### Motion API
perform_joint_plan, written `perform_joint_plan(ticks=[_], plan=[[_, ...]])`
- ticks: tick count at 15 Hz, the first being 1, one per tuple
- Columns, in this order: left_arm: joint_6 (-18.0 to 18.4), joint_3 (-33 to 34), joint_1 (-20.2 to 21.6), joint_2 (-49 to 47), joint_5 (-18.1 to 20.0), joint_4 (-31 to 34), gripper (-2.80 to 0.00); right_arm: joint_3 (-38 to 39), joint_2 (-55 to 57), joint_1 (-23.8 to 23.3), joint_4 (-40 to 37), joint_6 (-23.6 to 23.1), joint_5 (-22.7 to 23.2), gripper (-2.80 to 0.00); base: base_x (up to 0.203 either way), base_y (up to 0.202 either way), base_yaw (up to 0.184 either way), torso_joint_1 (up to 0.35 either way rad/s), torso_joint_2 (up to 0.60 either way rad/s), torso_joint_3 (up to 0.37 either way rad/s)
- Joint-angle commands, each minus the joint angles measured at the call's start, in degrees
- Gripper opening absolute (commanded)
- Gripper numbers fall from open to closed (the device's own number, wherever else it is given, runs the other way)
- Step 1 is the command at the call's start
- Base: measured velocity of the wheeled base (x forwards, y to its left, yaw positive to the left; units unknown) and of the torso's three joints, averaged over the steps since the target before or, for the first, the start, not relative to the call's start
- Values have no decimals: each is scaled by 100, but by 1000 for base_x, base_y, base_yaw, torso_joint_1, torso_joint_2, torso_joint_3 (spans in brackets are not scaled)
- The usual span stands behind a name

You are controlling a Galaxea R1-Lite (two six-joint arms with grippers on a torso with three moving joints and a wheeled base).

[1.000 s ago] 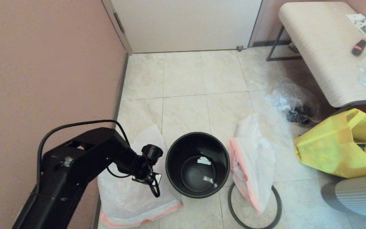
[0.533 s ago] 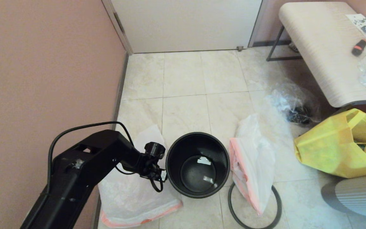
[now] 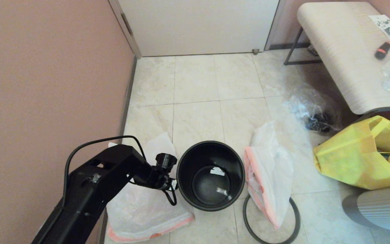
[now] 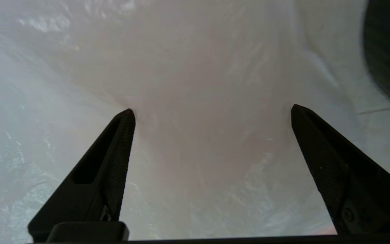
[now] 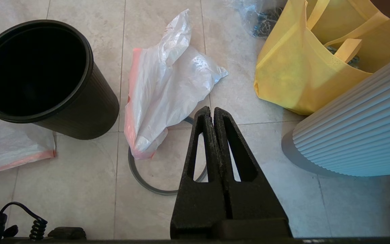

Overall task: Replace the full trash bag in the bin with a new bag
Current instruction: Pick up a new trash bag

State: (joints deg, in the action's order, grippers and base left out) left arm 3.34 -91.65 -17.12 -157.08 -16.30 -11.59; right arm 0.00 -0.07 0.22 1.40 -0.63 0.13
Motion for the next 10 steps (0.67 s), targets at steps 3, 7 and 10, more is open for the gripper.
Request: perform_joint_plan(ticks=[3,7,10], plan=[[237,2,-81,-228,-86,-19,0,62,7,4,0,-7,-4,-280,0,0,0,0,0,0],[544,-25,44,-455,-447,-424,0,62,7,4,0,-7,4,-280,0,0,0,0,0,0],[668,-6,121,-526,-646,-594,0,61,7,1,6,-3,4,-280,0,0,0,0,0,0]])
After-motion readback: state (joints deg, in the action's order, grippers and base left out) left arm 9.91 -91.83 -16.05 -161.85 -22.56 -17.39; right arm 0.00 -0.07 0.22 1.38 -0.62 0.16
